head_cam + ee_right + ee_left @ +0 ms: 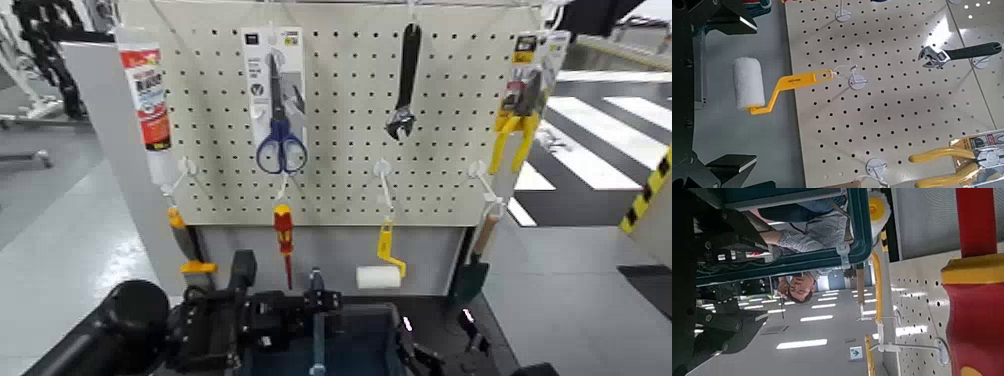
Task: Place the crate on the table.
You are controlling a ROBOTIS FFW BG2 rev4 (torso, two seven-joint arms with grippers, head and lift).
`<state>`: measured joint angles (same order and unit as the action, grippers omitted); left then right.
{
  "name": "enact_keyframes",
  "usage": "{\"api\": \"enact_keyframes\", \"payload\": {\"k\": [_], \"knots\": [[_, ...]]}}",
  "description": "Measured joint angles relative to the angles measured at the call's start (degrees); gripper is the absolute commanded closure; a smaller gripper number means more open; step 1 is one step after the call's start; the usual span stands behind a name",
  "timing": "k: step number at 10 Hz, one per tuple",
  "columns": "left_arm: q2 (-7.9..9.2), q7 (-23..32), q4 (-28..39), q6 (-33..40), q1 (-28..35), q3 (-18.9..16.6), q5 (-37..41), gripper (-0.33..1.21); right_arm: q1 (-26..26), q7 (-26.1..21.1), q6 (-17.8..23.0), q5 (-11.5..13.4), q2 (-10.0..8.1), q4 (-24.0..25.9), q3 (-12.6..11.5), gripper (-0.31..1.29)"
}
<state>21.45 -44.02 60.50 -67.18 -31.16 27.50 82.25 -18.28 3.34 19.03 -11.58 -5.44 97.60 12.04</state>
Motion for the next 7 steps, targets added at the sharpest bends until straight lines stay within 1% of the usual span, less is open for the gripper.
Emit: {"api": "enact_keyframes", "payload": {"k": [1, 2, 3, 7], "knots": [[-0.09, -0.18, -0.27, 0.53, -0.05, 0.20, 0.00, 0.43, 0.00, 0.06, -0.02, -0.02, -0.04, -0.04, 0.00, 0.15], [-0.19, -0.20, -0.57, 0.99, -0.06, 0.33, -0.01, 0.30, 0.00, 0.08, -0.04, -0.04, -0.08, -0.05, 0.00, 0.15], [-0.27, -0.38, -0.75, 1.43, -0.05, 0.35, -0.04, 0.05, 0.00, 0.08, -0.04, -0.09, -0.11, -0.05, 0.00, 0.15], [-0.62, -1.60, -0.94, 3.04, 0.42, 0.52, -0.03, 0.04, 0.00, 0.08, -0.05, -0.19, -0.11, -0.05, 0.00, 0.15]]}}
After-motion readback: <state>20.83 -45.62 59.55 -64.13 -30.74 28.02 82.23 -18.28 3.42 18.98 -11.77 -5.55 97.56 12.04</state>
